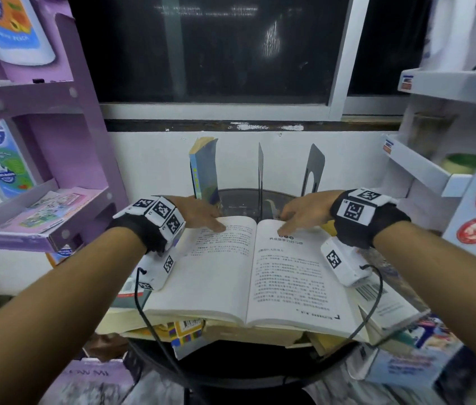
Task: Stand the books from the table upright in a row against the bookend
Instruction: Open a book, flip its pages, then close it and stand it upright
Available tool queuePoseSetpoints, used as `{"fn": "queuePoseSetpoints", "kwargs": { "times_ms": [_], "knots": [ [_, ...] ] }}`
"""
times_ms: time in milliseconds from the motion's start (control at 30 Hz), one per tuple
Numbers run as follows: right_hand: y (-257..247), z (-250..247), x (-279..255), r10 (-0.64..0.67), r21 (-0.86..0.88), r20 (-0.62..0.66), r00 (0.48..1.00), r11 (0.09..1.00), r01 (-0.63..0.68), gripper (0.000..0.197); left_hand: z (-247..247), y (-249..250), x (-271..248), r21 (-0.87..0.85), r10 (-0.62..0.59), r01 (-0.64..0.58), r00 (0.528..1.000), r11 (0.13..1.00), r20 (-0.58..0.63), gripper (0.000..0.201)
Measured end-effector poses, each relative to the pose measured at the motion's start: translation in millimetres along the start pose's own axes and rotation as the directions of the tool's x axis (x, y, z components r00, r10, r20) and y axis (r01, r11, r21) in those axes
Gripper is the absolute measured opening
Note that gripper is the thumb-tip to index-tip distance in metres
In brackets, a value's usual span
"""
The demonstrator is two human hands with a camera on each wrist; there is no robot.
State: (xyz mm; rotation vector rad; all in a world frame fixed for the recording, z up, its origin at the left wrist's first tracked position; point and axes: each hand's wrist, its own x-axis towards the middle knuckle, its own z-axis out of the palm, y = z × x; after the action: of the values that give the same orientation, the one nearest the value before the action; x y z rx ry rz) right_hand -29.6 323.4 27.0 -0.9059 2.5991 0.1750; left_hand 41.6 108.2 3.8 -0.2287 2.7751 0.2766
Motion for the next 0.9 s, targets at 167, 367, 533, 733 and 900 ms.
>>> {"fn": "queuePoseSetpoints", "kwargs": {
  "times_ms": [167, 367, 533, 733, 900],
  "knots": [
    [3, 2, 4, -0.010, -0.040, 0.017, 1.000, 0.999, 0.011, 0.052, -2, -6, 2, 0.000, 0.022, -0.022, 1.000, 1.000, -0.014, 0.055],
    [4, 1, 6, -0.008, -0.002, 0.023, 1.000, 1.000, 0.008, 0.055, 0, -7, 9, 0.020, 0.024, -0.024, 1.000, 1.000, -0.014, 0.044],
    [3, -1, 7, 0.007, 0.020, 0.014, 1.000, 1.000, -0.008, 0.059, 1, -11, 14, 0.006, 0.022, -0.022, 0.998, 1.000, -0.055, 0.043],
    [3, -6, 10, 0.033, 0.082, 0.003, 0.999, 0.996, -0.034, 0.044, 1, -14, 16, 0.038, 0.025, -0.020, 0.993, 0.999, -0.115, 0.053],
    [1, -10, 9, 0.037, 0.090, 0.003, 0.999, 0.995, -0.037, 0.049, -3, -19, 16, -0.031, 0.029, -0.033, 0.990, 0.999, -0.135, 0.045]
  ]
}}
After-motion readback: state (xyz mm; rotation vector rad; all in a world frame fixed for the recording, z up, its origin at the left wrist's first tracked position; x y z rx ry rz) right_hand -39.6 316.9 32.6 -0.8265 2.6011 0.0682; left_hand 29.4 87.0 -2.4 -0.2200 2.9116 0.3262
